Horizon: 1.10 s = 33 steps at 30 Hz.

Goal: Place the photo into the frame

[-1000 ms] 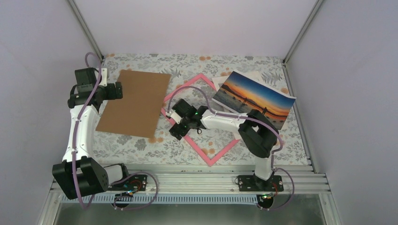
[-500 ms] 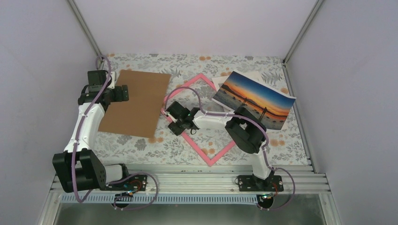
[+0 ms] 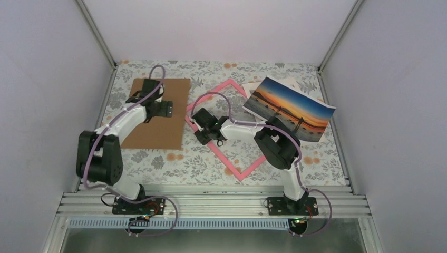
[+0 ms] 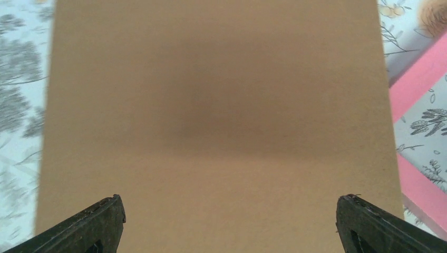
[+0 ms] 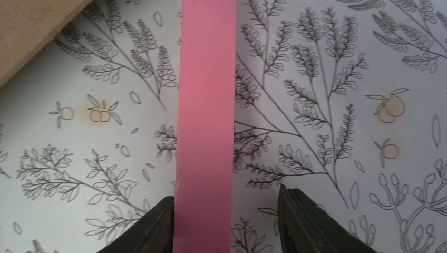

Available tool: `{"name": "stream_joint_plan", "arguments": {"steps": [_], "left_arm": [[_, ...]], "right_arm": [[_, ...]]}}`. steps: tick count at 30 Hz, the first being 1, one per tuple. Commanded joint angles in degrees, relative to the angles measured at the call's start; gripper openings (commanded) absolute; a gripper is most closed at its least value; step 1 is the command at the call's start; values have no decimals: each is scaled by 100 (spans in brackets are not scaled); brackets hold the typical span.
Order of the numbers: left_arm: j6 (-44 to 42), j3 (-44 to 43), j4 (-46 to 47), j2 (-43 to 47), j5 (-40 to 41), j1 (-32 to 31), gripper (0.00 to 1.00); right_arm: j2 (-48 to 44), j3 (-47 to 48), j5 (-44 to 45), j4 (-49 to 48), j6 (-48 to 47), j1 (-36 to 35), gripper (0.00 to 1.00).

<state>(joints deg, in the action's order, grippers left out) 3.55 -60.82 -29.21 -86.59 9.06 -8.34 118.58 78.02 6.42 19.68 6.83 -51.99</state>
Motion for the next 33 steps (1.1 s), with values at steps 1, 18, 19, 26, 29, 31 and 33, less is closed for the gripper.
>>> {"name": "stream_joint_plan", "arguments": {"steps": [1, 18, 19, 26, 29, 31, 33], "left_arm": [[215, -473, 203, -636, 276, -424, 100], [529, -278, 636, -1576, 424, -1362, 100], [565, -316, 637, -1659, 444, -1367, 100], [717, -392, 711, -2088, 879, -1399, 100], [713, -276, 672, -2081, 1061, -1298, 100], [680, -172, 671, -2004, 1097, -1194, 100], [611, -91, 654, -1926, 1087, -1110, 100]], "right_arm": [[208, -25, 68, 77, 77, 152, 43], [325, 110, -94, 184, 230, 455, 14], [311, 110, -90, 183, 244, 464, 12], [233, 105, -123, 207, 295, 486, 4], [147, 83, -131, 210, 311, 503, 4], [104, 79, -148, 207, 319, 505, 3], [61, 87, -253, 199, 326, 529, 3]]}}
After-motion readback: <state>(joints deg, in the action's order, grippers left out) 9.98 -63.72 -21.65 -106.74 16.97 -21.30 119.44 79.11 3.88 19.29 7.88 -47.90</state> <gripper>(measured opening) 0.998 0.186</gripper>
